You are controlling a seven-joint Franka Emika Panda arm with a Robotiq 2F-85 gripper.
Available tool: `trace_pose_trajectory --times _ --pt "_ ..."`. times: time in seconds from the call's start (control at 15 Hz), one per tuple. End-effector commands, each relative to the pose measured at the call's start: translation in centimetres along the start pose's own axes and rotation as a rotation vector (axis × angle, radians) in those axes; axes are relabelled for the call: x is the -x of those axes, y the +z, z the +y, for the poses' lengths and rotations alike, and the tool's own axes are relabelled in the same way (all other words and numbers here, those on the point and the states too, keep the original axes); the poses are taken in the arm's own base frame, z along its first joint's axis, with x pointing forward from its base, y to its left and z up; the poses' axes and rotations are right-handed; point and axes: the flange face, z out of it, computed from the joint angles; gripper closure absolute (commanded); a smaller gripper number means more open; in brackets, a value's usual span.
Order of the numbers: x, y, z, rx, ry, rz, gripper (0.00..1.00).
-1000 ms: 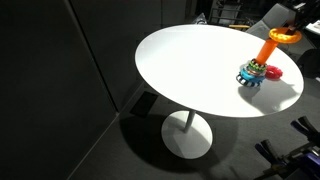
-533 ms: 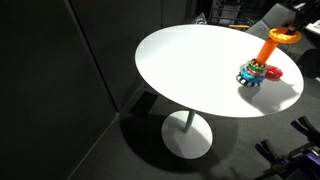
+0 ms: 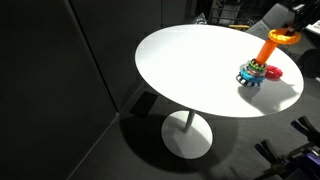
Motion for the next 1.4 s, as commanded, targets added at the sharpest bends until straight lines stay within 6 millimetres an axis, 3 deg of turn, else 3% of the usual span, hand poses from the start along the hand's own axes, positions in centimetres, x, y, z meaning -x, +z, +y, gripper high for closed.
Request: trace_pose_trajectory --times 0.0,1.33 --pt "-0.3 -0.2 -0.1 -0.02 0.018 0.007 0.95" --pt "-0.9 1.0 -0.8 -0.03 0.008 0.035 0.95"
